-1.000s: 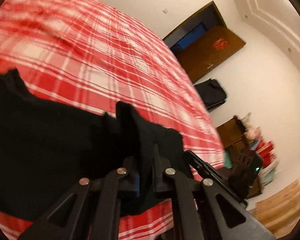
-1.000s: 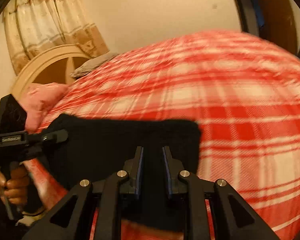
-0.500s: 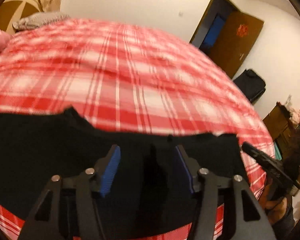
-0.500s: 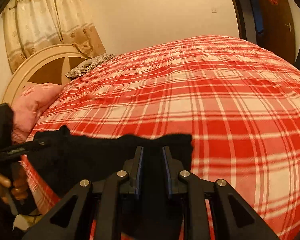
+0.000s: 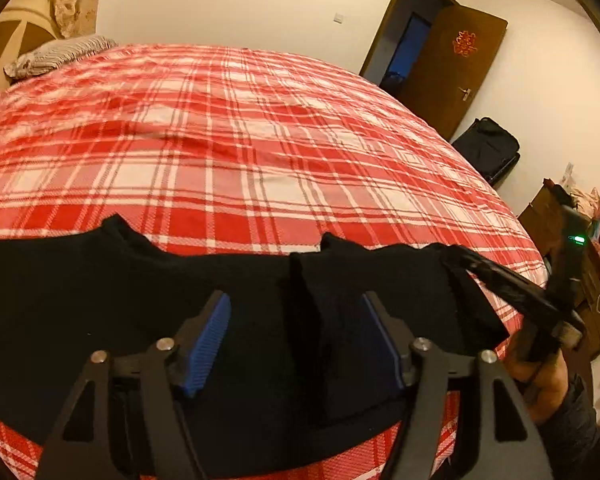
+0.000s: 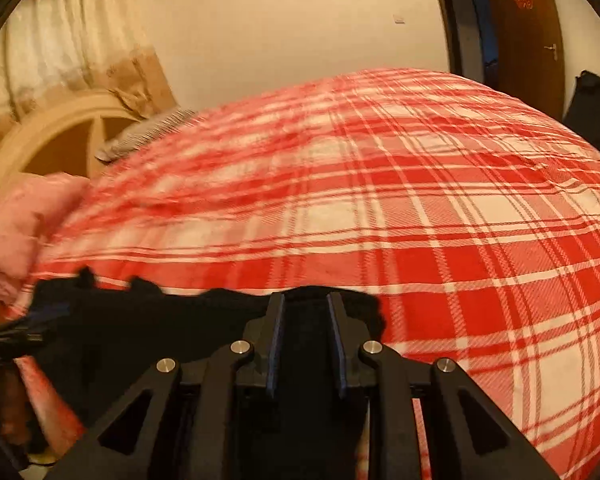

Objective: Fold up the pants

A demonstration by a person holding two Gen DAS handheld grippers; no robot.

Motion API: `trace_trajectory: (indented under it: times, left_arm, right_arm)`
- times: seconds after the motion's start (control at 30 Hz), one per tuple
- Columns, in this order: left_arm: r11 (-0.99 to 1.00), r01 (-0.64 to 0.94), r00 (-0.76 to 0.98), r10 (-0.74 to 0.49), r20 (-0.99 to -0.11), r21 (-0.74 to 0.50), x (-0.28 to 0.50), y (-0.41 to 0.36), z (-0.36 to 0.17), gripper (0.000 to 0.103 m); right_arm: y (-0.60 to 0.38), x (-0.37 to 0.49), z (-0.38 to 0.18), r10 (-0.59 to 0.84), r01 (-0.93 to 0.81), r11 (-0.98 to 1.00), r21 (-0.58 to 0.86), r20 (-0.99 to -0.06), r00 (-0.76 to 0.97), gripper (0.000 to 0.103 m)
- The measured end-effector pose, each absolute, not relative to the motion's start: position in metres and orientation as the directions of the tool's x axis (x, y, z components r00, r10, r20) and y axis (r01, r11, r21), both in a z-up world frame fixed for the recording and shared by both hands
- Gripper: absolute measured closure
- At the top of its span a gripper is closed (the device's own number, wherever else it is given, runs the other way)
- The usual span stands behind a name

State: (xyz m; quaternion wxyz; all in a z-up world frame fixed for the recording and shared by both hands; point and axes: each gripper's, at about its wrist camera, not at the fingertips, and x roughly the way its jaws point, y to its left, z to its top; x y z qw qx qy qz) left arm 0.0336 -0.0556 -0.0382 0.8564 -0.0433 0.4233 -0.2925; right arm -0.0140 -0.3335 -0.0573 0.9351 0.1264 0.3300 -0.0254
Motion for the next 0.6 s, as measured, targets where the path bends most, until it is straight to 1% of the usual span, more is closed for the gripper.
trace_trajectory:
  times: [0.07,0.13,0.17,0.2,0.27,0.3,0.37,0.47,0.5,0.53,0.57,0.6]
  left_arm:
    - [0.820,0.457,0.447,-0.546,-0.709,-0.344,0.038,-0.053,-0.041,0.033]
    - [0.838,0.442,0.477,-0.523,-0.706,-0.321,0.039,-0.046,-0.037,0.033]
    - [0.855,0.431,0.511,-0.495,-0.702,-0.289,0.041,-0.038,-0.032,0.033]
    - [0.864,0.426,0.527,-0.479,-0.702,-0.270,0.042,-0.034,-0.030,0.033]
    - [0.893,0.401,0.565,-0.418,-0.712,-0.206,0.044,-0.022,-0.026,0.033]
    - [0.901,0.388,0.574,-0.400,-0.714,-0.192,0.044,-0.017,-0.025,0.033]
    - [0.914,0.356,0.584,-0.379,-0.718,-0.192,0.045,-0.004,-0.026,0.033]
    - [0.917,0.333,0.583,-0.383,-0.717,-0.220,0.042,0.009,-0.027,0.033]
    - [0.916,0.335,0.583,-0.384,-0.716,-0.220,0.040,0.011,-0.027,0.033]
    - [0.917,0.336,0.584,-0.382,-0.716,-0.215,0.039,0.012,-0.028,0.033]
    - [0.918,0.336,0.586,-0.379,-0.716,-0.211,0.038,0.013,-0.028,0.033]
    - [0.916,0.340,0.584,-0.382,-0.716,-0.211,0.037,0.013,-0.028,0.033]
  right_arm:
    - [-0.323,-0.025,-0.049,0.129,0.055,0.957,0.285,-0.587,0.799,0.080]
    - [-0.298,-0.037,-0.043,0.260,-0.088,0.944,0.319,-0.551,0.793,0.069]
    - [-0.286,-0.041,-0.042,0.296,-0.139,0.941,0.310,-0.549,0.781,0.054]
    - [-0.269,-0.045,-0.042,0.336,-0.203,0.936,0.289,-0.551,0.764,0.043]
    - [-0.233,-0.053,-0.044,0.389,-0.327,0.921,0.213,-0.562,0.730,0.043]
    - [-0.210,-0.054,-0.048,0.387,-0.386,0.913,0.135,-0.586,0.712,0.043]
    - [-0.179,-0.050,-0.059,0.333,-0.435,0.900,-0.006,-0.634,0.698,0.043]
    - [-0.147,-0.039,-0.081,0.288,-0.510,0.850,-0.132,-0.696,0.658,0.043]
    - [-0.143,-0.035,-0.087,0.275,-0.523,0.838,-0.155,-0.708,0.650,0.043]
    - [-0.135,-0.033,-0.094,0.245,-0.532,0.820,-0.209,-0.714,0.657,0.043]
    - [-0.132,-0.034,-0.096,0.237,-0.536,0.806,-0.249,-0.695,0.679,0.043]
    - [-0.132,-0.032,-0.095,0.236,-0.532,0.810,-0.246,-0.694,0.680,0.062]
